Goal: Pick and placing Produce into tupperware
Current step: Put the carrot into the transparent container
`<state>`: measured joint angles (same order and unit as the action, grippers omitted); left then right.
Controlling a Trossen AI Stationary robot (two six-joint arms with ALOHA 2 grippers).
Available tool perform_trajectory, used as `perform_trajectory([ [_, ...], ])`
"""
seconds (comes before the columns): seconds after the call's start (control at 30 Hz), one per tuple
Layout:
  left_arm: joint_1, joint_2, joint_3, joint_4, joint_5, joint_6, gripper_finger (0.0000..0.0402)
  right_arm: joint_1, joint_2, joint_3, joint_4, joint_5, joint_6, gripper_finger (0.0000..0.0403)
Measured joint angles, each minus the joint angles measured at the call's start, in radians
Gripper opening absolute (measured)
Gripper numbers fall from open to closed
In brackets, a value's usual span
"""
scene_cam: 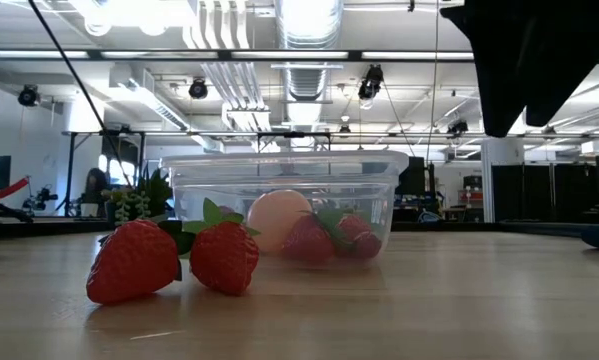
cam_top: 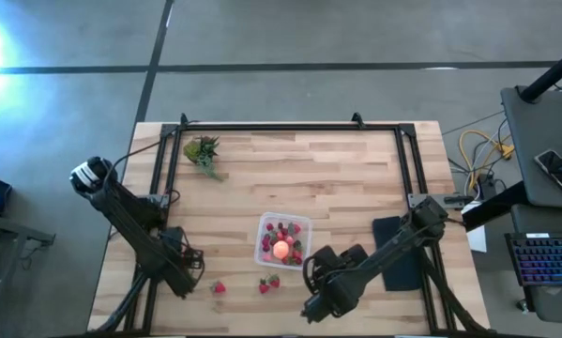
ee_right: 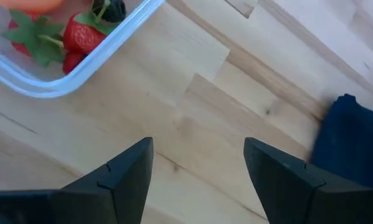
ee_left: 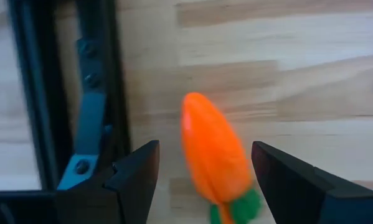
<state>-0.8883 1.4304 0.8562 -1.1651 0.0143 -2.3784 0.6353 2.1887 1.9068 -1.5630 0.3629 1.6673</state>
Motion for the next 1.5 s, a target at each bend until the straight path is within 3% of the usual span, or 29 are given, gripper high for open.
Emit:
perform_trajectory([
  [0.1,0.000,0.028,-0.004,0.012,0.043,-0.022,0.0240,0.001,-0.002,0.000,0.002,-0.005,-0.019,0.0244],
  [0.63,0.006,0.075,-0.079,0.230,0.062,-0.023,0.0240,0.002,-0.002,0.003,0.010,-0.004,-0.056,0.0244],
  [1.13,0.005,0.072,-0.094,0.234,0.082,0.008,0.0239,0.001,-0.002,0.003,0.039,-0.004,-0.053,0.0244],
  [1.5,0.005,0.071,-0.089,0.241,0.085,0.030,0.0155,0.002,-0.002,0.003,0.082,-0.004,-0.053,0.0244],
])
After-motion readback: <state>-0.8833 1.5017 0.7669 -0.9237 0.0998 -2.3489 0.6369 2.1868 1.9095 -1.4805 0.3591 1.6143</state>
